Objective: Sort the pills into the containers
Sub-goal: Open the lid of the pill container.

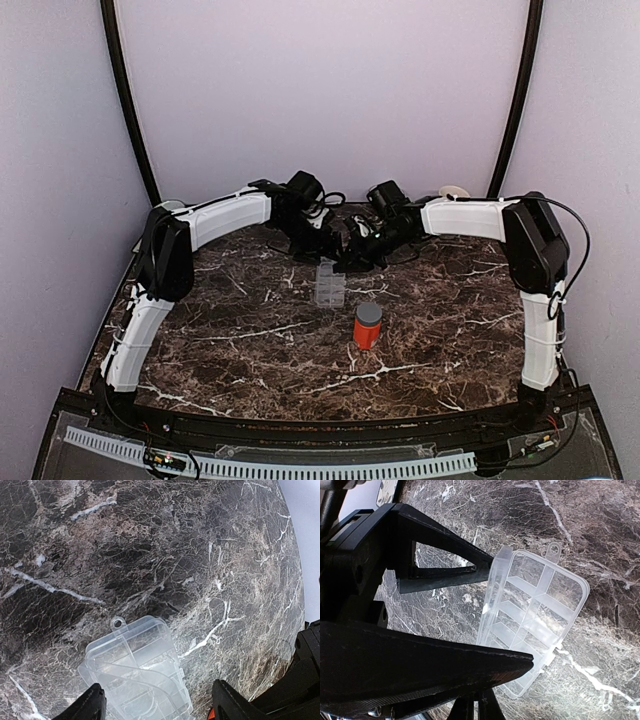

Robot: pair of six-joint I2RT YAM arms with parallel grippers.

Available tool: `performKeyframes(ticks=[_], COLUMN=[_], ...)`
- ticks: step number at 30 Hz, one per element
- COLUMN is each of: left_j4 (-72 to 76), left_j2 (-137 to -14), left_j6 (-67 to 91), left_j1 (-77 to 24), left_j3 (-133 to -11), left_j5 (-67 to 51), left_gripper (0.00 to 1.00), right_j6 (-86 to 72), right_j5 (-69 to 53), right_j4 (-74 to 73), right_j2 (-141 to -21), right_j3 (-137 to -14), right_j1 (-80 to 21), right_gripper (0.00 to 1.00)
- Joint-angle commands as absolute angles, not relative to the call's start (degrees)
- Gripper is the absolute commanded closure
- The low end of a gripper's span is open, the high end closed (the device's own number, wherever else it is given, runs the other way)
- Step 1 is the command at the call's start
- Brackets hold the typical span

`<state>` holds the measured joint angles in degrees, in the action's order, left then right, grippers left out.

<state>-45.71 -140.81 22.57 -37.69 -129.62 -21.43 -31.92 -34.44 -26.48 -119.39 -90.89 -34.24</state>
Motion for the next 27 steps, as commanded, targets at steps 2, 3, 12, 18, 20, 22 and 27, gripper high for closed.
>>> performKeyframes(ticks=[2,3,12,18,20,22,27], left_j4=[-49.2,-49.3,-49.3,-49.1,-49.1,-49.0,-48.9], left_j2=[-140.4,-140.4,-140.4,-140.4,-140.4,-140.4,-140.4], left_j6=[21.0,21.0,20.8,20.8,20.9,20.9,21.3], left_j1=[-37.8,-37.8,-37.7,-37.7,-37.7,-37.7,-37.6], left_j3=[-130.7,-130.6,-130.3,-129.9,-129.9,-130.0,-130.1], left_j5=[-18.9,-18.9,-18.5,-18.6,-18.6,-18.6,-18.5], left_gripper=[0.26,0.27,0.31,0.33,0.33,0.34,0.34], right_j6=[-31.1,-31.1,-31.3,-31.3,-31.2,-31.2,-31.8], right_j5=[-34.2,-34.2,-34.5,-34.8,-34.8,-34.6,-34.4], right_j4=[-25.1,-24.9,-24.0,-23.7,-23.7,-23.4,-21.6], right_j2=[-119.9,-119.8,-119.3,-118.9,-118.7,-118.1,-116.6], right_j3=[-91.3,-91.2,-89.9,-89.1,-88.8,-88.1,-85.8], right_j1=[-34.5,-34.4,-34.1,-33.8,-33.7,-33.4,-32.4], right_gripper=[1.0,1.0,0.78,0.72,0.71,0.71,0.71])
